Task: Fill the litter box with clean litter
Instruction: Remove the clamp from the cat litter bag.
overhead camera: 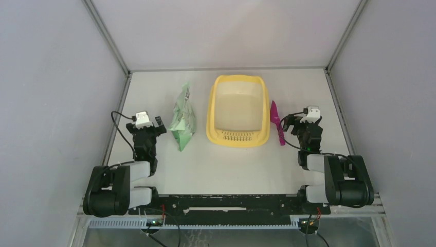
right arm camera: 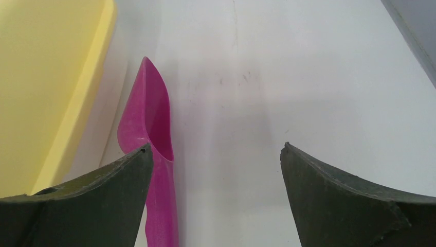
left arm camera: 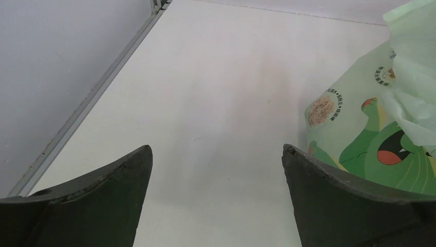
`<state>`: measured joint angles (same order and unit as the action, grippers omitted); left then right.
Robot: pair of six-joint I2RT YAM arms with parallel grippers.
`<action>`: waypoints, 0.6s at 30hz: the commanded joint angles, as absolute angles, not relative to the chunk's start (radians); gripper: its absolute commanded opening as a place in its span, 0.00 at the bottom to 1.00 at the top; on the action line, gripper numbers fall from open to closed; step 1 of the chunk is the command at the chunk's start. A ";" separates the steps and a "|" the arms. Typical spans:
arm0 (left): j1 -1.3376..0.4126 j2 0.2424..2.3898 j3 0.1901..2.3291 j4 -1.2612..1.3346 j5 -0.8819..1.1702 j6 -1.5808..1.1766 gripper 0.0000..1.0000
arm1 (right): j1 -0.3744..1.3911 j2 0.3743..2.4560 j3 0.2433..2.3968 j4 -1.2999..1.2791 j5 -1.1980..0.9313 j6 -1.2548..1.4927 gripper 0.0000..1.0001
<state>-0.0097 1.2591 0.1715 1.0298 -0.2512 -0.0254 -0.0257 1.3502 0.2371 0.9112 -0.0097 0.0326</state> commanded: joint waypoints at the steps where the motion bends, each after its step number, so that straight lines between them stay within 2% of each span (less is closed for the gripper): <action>1: -0.003 1.261 0.195 1.057 -0.256 -0.011 1.00 | -0.028 1.355 0.265 0.929 -0.019 0.049 0.99; 18: -0.003 1.238 0.185 1.065 -0.260 -0.011 1.00 | -0.028 1.352 0.263 0.933 -0.017 0.049 0.99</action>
<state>-0.0097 1.2591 0.1715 1.0298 -0.2512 -0.0254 -0.0257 1.3502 0.2371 0.9081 -0.0097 0.0326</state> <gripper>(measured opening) 0.997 0.992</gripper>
